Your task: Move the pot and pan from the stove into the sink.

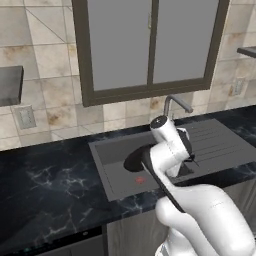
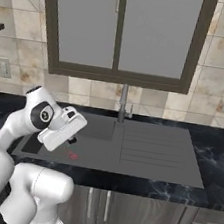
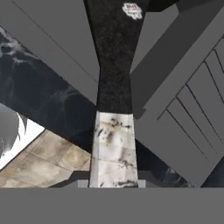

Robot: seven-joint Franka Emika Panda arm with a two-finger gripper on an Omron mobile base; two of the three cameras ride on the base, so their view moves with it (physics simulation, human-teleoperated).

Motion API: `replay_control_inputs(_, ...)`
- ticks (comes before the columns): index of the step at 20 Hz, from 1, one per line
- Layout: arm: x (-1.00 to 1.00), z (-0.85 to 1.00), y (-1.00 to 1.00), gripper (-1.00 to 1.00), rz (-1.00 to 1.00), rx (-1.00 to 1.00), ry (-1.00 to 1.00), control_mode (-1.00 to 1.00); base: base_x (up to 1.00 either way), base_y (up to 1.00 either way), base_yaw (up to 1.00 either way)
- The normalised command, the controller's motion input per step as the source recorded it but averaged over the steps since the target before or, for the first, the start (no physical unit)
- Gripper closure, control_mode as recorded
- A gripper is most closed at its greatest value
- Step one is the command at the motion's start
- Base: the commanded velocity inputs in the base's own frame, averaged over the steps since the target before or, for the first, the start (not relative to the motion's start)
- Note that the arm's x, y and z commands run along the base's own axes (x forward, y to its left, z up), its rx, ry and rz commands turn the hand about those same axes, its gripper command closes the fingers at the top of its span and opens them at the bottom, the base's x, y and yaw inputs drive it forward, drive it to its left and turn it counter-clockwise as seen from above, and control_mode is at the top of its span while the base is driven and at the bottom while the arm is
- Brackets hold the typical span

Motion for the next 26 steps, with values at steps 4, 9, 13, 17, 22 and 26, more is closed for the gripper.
replay_control_inputs(4, 0.87, -0.5, 0.51, 1.0, -0.07, -0.09, 0.16, -1.0, 0.0, 0.0, 0.0)
replay_control_inputs(9, 0.83, -0.44, 0.21, 1.0, -0.01, 0.0, 0.21, -1.0, 0.0, 0.0, 0.0)
replay_control_inputs(13, 0.35, -0.23, -0.01, 1.0, 0.0, 0.11, 0.06, -1.0, 0.0, 0.0, 0.0)
replay_control_inputs(17, 0.0, -0.13, -0.13, 1.0, 0.0, 0.21, -0.03, -1.0, 0.0, 0.0, 0.0)
replay_control_inputs(22, 0.02, -0.06, -0.03, 1.0, 0.0, 0.05, -0.02, -1.0, 0.0, 0.0, 0.0)
replay_control_inputs(26, 0.04, -0.44, -0.02, 1.0, 0.0, 0.03, -0.04, -1.0, 0.0, 0.0, 0.0)
